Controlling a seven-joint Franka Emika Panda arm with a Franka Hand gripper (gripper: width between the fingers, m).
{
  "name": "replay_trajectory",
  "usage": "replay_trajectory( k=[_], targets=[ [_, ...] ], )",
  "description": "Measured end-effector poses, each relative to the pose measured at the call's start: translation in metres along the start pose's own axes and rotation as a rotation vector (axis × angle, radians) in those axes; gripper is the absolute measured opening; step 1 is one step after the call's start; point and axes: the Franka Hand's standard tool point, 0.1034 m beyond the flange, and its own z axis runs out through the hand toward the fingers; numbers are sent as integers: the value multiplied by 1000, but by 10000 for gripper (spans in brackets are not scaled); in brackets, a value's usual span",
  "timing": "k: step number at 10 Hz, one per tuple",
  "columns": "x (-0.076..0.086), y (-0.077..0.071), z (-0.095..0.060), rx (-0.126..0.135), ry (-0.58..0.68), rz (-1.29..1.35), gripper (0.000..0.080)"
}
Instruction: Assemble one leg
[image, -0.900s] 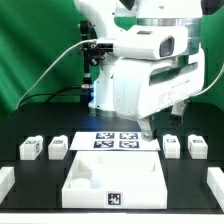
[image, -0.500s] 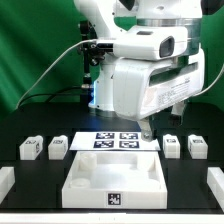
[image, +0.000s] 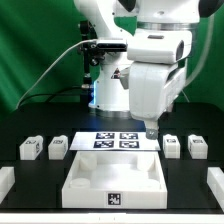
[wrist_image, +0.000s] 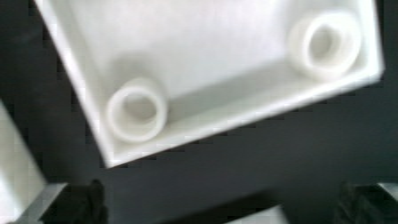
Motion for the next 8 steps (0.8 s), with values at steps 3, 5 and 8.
replay_trajectory(
  k=[3,5,8],
  targets=[
    [-31,-7,10,-12,5,-301,650],
    [-31,-8,11,-11,5,-295,650],
    [-43,-28,32,-25,13,-296,650]
  ],
)
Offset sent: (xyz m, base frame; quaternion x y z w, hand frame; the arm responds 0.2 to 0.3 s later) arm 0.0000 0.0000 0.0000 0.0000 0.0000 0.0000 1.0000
